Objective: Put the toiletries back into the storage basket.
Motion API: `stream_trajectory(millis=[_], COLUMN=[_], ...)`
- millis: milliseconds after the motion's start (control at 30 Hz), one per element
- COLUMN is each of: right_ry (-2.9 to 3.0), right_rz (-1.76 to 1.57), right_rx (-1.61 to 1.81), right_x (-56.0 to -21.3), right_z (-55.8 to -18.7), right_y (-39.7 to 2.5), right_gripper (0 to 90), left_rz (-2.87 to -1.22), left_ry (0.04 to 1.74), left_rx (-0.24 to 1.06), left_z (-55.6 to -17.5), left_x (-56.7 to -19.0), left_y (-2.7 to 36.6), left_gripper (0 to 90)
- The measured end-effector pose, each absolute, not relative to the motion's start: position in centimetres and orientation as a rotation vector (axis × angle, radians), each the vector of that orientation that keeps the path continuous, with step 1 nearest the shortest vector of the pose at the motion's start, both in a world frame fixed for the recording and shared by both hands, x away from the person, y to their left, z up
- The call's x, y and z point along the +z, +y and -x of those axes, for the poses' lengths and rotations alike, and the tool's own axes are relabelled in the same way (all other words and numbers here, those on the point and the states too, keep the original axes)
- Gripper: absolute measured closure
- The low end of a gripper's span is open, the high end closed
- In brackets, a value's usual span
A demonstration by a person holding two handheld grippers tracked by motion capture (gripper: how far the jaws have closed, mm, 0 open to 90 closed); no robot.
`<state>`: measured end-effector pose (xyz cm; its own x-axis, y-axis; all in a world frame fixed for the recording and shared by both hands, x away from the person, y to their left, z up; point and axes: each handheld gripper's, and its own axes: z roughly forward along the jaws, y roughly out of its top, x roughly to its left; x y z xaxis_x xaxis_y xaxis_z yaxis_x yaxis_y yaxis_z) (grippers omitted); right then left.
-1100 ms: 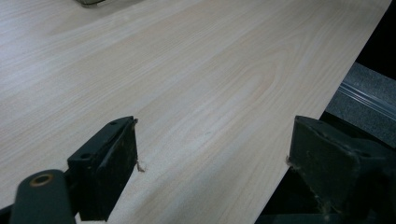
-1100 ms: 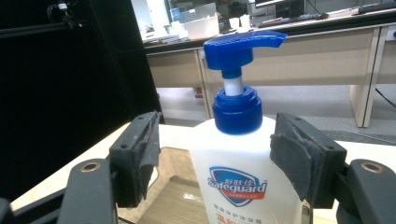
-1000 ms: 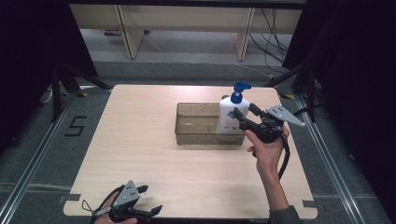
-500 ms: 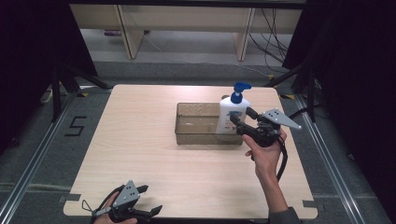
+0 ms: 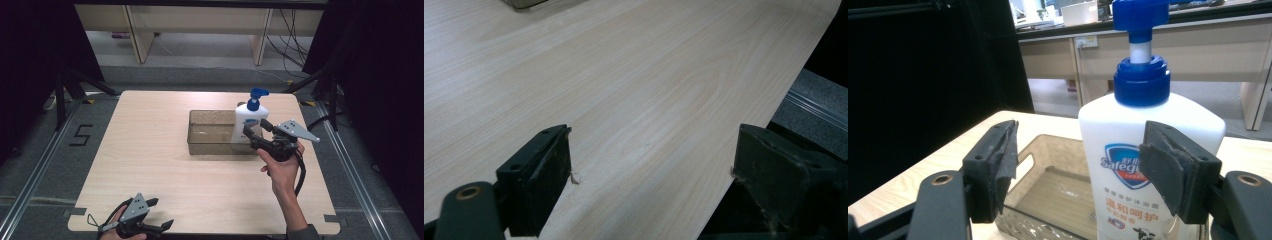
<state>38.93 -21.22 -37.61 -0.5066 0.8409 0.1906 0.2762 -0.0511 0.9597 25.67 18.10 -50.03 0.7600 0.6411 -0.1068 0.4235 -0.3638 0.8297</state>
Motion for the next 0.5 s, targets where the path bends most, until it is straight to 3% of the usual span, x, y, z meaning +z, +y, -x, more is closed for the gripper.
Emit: stream_trajectory(millis=[500], right_ry=[1.8], right_rz=[-1.176], right_rx=[1.597], right_x=[-38.12], right_z=[-38.4], right_y=[-20.84], right_gripper=[28.5], left_rz=[-2.021], left_ry=[0.805], left_rx=[0.289], left_z=[-25.67], left_x=[-49.93], left_y=[18.16], left_gripper=[14.9])
